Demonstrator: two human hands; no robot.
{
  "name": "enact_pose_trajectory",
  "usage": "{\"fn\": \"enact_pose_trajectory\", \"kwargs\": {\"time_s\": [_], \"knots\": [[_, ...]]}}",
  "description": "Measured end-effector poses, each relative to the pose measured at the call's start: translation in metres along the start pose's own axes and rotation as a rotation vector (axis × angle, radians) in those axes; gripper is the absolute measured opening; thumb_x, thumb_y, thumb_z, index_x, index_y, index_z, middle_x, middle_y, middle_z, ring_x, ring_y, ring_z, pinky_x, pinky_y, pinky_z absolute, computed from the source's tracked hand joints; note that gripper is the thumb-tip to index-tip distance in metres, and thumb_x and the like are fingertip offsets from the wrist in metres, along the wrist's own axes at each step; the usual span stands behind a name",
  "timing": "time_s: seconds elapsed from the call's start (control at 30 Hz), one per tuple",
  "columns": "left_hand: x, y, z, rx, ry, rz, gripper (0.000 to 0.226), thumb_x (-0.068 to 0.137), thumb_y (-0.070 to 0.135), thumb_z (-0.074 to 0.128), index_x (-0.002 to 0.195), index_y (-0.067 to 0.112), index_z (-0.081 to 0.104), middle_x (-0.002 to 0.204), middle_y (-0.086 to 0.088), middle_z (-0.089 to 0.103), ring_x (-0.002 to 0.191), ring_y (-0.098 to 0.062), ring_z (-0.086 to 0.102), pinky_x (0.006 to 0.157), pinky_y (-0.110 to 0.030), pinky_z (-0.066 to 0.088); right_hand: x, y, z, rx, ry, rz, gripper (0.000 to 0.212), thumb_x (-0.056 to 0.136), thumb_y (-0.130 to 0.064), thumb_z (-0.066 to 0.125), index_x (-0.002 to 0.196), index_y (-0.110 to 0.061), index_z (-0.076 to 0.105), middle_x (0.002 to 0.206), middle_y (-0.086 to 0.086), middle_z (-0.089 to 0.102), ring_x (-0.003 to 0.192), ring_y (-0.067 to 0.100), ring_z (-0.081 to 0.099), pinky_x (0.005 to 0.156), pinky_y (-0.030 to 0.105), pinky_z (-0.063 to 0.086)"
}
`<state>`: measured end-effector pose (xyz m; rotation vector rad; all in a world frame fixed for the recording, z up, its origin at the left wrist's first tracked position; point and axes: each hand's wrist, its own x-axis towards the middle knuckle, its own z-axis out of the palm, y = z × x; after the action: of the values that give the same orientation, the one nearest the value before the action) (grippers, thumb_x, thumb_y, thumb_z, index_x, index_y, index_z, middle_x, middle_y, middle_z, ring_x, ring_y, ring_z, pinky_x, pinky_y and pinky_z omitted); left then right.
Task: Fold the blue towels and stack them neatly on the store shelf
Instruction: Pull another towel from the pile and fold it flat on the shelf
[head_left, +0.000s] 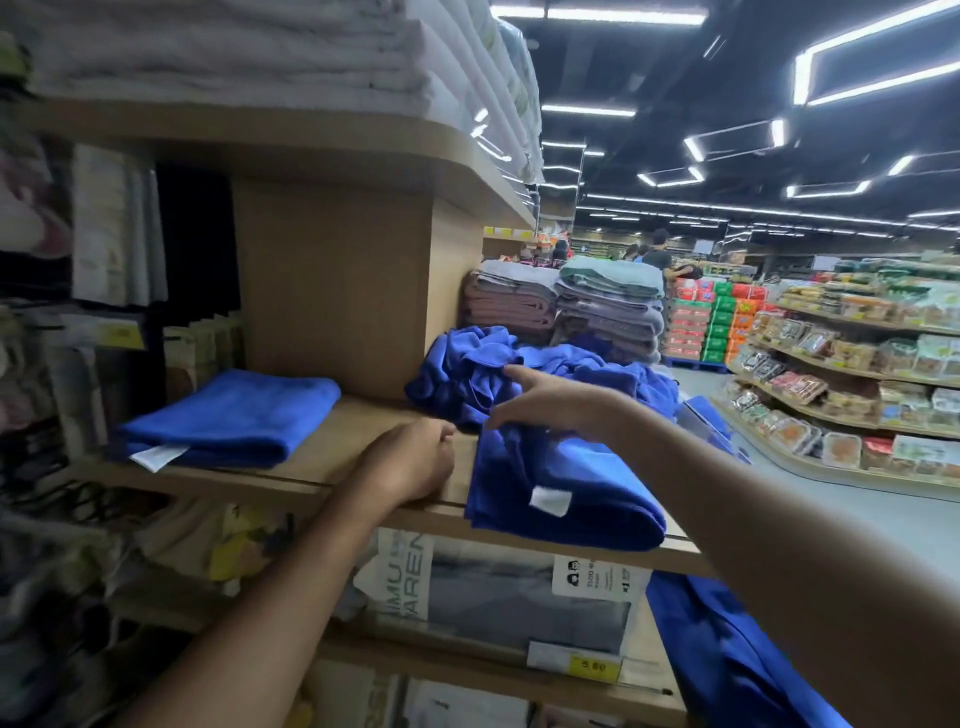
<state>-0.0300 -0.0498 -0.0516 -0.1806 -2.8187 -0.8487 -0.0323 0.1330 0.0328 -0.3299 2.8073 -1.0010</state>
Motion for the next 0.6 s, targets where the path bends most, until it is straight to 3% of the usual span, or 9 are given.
{"fn": "enact_pose_trajectory", "kwargs": {"time_s": [0.1,0.2,0.3,0.33,0.4,0.5,0.57,0.6], "knots": [[0.001,-0.001,0.0,-0.031,0.012,0.016,0.048,0.086,0.021,0.045,0.13,0.027,0.065,0.133,0.0,0.067,0.123,-0.022,0.061,0.104,-0.036,0.048,0.009,0.009,0.014,0.09,-0.01,-0.021,0.068,0.099,-0.027,0.062,0.153,-0.018,0.023,0.079,0.005,0.065,0.055,0.016,0.057,0.045,0.022,0.038],[0.002,-0.001,-0.004,-0.189,0.046,0.017,0.054,0.081,0.026,0.042,0.129,0.022,0.067,0.134,-0.002,0.066,0.124,-0.02,0.06,0.107,-0.034,0.045,0.0,0.021,-0.006,0.199,0.161,-0.097,0.053,0.102,-0.015,0.054,0.152,-0.016,0.035,0.084,0.007,0.067,0.062,0.018,0.06,0.052,0.026,0.043],[0.008,0.016,-0.013,-0.366,0.128,0.089,0.057,0.077,0.021,0.036,0.125,0.023,0.068,0.127,0.002,0.067,0.124,-0.016,0.057,0.11,-0.032,0.041,-0.02,0.041,-0.022,-0.104,0.293,-0.165,0.031,0.103,-0.015,0.05,0.131,-0.006,0.057,0.086,0.006,0.065,0.07,0.022,0.057,0.06,0.035,0.047],[0.01,0.027,-0.014,-0.375,0.125,0.122,0.058,0.075,0.023,0.034,0.122,0.026,0.068,0.124,0.004,0.067,0.123,-0.015,0.056,0.109,-0.032,0.04,-0.027,0.046,-0.022,-0.224,0.296,-0.169,0.03,0.104,-0.018,0.048,0.127,-0.001,0.058,0.094,0.008,0.066,0.079,0.025,0.06,0.069,0.039,0.049],[0.013,0.055,-0.013,-0.3,0.041,0.173,0.066,0.076,0.027,0.033,0.135,0.025,0.062,0.14,0.003,0.061,0.132,-0.016,0.052,0.113,-0.03,0.037,-0.037,0.052,-0.014,-0.373,0.244,-0.163,0.034,0.106,-0.023,0.045,0.124,0.003,0.058,0.121,0.016,0.064,0.111,0.03,0.059,0.095,0.041,0.044],[0.019,0.081,0.009,-0.038,-0.162,0.207,0.056,0.094,0.019,0.035,0.149,0.017,0.046,0.157,-0.005,0.043,0.144,-0.021,0.039,0.119,-0.034,0.029,-0.044,0.056,0.0,-0.479,0.105,-0.118,0.037,0.108,-0.038,0.038,0.106,-0.005,0.056,0.127,0.011,0.058,0.119,0.021,0.05,0.101,0.037,0.035],[0.025,0.076,0.024,0.069,-0.227,0.17,0.047,0.103,0.019,0.032,0.148,0.009,0.043,0.157,-0.012,0.039,0.145,-0.026,0.035,0.119,-0.04,0.027,-0.046,0.063,0.006,-0.556,0.045,-0.076,0.05,0.107,-0.048,0.029,0.134,-0.011,0.051,0.154,0.004,0.042,0.142,0.017,0.034,0.115,0.036,0.023],[0.028,0.07,0.029,0.084,-0.249,0.161,0.047,0.106,0.02,0.03,0.149,0.006,0.039,0.16,-0.014,0.034,0.147,-0.027,0.031,0.12,-0.04,0.024,-0.046,0.067,0.009,-0.588,0.034,-0.065,0.06,0.107,-0.053,0.025,0.151,-0.015,0.038,0.165,0.0,0.027,0.152,0.015,0.02,0.12,0.036,0.014]]}}
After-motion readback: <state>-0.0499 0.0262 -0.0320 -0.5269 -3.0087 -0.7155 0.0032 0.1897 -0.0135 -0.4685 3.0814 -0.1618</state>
